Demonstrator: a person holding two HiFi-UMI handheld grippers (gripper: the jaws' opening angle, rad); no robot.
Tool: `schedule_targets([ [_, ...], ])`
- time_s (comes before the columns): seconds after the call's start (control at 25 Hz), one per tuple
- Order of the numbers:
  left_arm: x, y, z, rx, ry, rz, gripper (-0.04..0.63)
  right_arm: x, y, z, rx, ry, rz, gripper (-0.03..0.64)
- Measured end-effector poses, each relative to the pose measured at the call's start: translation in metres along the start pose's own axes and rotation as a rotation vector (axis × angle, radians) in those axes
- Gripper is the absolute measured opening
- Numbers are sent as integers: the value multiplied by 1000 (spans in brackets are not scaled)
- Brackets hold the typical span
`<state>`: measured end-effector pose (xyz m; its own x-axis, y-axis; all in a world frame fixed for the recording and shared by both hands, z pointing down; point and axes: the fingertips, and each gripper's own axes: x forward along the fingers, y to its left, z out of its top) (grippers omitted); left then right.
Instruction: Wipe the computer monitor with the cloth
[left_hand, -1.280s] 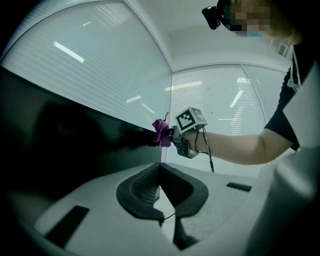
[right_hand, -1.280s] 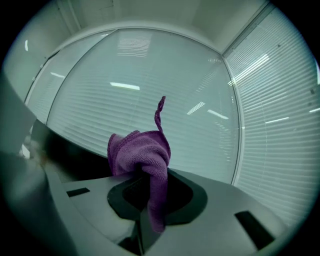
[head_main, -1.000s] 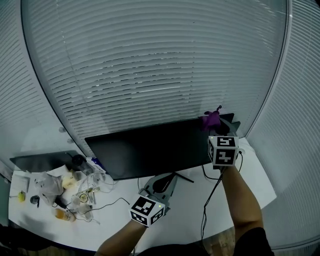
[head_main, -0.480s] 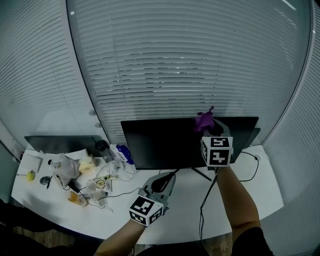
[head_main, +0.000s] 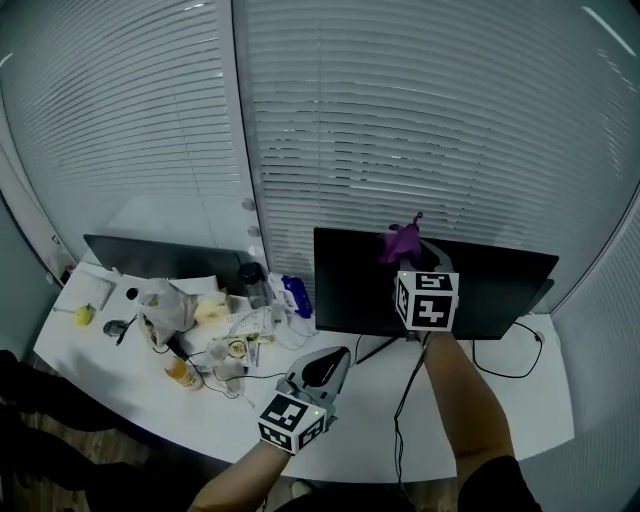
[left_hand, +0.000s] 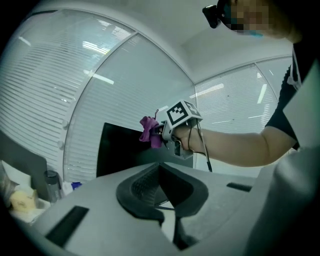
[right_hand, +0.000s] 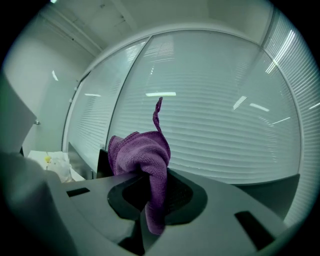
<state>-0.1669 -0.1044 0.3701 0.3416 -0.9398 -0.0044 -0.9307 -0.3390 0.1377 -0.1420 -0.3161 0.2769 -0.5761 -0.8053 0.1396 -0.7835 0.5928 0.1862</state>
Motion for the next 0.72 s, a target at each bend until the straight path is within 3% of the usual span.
schedule_targets([
  [0.52,-89,56,6,16,-1,175,3,30,134,28,24,-26,183,67],
  [0.72,-114,77,-1,13,5,237,3,45,166,26,40,-30,219,67],
])
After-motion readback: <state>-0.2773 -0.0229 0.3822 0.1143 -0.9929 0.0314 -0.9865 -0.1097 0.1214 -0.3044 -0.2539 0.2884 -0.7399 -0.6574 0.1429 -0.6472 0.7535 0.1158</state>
